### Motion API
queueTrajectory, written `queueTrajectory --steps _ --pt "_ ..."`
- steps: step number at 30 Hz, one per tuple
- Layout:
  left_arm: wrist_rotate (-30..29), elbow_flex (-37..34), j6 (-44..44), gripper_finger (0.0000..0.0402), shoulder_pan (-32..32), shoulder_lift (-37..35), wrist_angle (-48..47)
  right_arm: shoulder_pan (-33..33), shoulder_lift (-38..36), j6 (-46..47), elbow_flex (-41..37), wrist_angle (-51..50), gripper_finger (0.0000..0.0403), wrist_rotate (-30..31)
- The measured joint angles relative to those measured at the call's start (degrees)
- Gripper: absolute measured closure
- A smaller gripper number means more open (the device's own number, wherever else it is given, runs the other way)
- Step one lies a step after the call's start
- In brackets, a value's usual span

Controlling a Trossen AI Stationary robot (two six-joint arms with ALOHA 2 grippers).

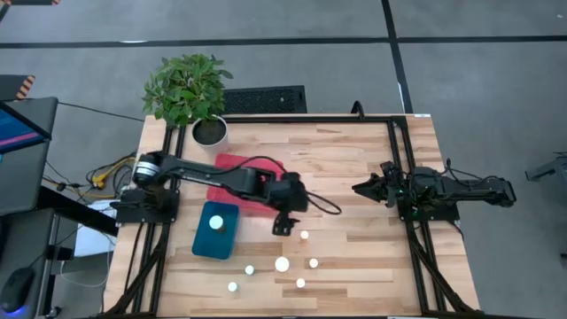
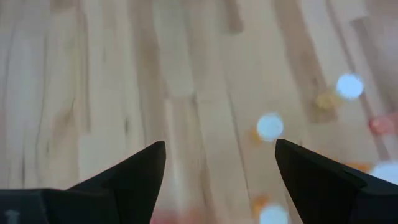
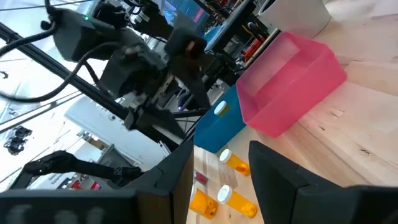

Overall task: Pick and place medicine bottles into bin by pill shape (circle, oval)
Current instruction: Put the orange tablet bottle into the red bin

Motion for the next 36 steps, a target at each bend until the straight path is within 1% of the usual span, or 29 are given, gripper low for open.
queueTrajectory --steps 5,8,12,16,17,18,20,21,22,24,25,26,29,36 --pt "2.5 0.6 5.1 0.0107 -1.3 3.8 4.3 0.0 0.0 0.0 0.0 -0.3 0.0236 -0.2" --pt "5.1 0.4 6.3 0.0107 -1.9 6.4 6.4 0.0 0.0 0.0 0.0 -0.7 0.0237 -0.3" --pt "7.6 0.5 6.7 0.0107 -2.2 8.2 9.3 0.0 0.0 0.0 0.0 -1.0 0.0238 -0.2" --pt "6.4 0.1 10.3 0.0107 -2.6 8.9 9.9 0.0 0.0 0.0 0.0 -1.0 0.0237 -0.2" --pt "6.2 0.0 11.1 0.0107 -2.8 9.2 8.7 0.0 0.0 0.0 0.0 -1.0 0.0236 -0.2" --pt "6.4 -0.2 11.8 0.0107 -3.0 9.6 7.6 0.0 0.0 0.0 0.0 -1.0 0.0236 -0.2" --pt "7.1 -0.1 12.6 0.0107 -3.7 10.9 9.3 0.0 0.0 0.0 0.0 -1.1 0.0236 -0.2" --pt "7.1 -0.1 12.9 0.0107 -4.1 11.1 8.4 0.0 0.0 0.0 0.0 -1.1 0.0237 -0.2" --pt "6.8 -0.2 13.2 0.0107 -4.5 11.1 7.8 0.0 0.0 0.0 0.0 -1.1 0.0237 -0.2" --pt "4.6 0.2 13.4 0.0107 -5.0 12.1 10.8 0.0 -0.1 0.0 0.0 -1.1 0.0237 -0.2" --pt "3.9 0.1 13.4 0.0107 -5.2 12.4 10.4 0.0 -0.1 0.0 0.0 -1.1 0.0236 -0.1" --pt "4.0 0.0 13.4 0.0107 -5.2 12.4 8.7 0.0 0.0 0.0 0.0 -1.1 0.0236 -0.1" --pt "4.8 0.2 13.3 0.0107 -5.0 13.4 10.8 0.0 -0.1 0.0 0.0 -1.0 0.0234 -0.2" --pt "5.5 0.1 12.9 0.0109 -3.9 14.3 9.9 0.0 0.0 0.0 0.0 -1.1 0.0236 -0.2"
